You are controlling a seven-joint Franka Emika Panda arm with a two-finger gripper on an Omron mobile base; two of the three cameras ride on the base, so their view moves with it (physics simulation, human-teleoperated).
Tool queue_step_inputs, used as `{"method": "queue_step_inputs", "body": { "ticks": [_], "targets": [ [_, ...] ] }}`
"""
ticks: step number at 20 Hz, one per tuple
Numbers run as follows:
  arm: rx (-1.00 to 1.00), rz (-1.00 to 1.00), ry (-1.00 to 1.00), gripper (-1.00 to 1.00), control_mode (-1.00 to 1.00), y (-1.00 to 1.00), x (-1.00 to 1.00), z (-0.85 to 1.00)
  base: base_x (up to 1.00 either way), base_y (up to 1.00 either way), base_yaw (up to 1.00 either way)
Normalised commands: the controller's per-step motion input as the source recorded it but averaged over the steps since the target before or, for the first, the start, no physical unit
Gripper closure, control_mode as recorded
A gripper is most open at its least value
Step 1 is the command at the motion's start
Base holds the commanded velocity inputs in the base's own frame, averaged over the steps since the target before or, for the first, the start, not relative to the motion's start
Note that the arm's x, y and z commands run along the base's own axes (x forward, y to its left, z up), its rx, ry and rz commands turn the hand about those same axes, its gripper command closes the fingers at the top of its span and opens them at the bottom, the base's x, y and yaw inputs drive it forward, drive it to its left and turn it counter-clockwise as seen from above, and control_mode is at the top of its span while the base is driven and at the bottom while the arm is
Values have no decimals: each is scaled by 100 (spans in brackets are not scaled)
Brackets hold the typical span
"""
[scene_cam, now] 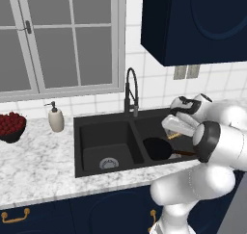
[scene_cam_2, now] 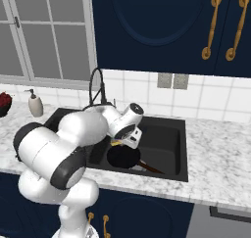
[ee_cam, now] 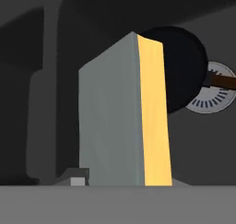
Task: Pick the pan and sponge and place them into the sink. Then turn on the water.
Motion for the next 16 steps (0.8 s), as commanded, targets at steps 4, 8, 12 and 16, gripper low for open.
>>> {"method": "queue_step_inputs", "body": {
  "ticks": [4,8,12,16],
  "targets": [
    [0,2,8,100,-100,0,74,-57,0,0,0],
    [0,3,11,100,-100,0,77,-53,0,0,0],
    [0,2,8,100,-100,0,65,-61,0,0,0],
    [0,0,9,100,-100,0,47,-65,0,0,0]
  ]
}}
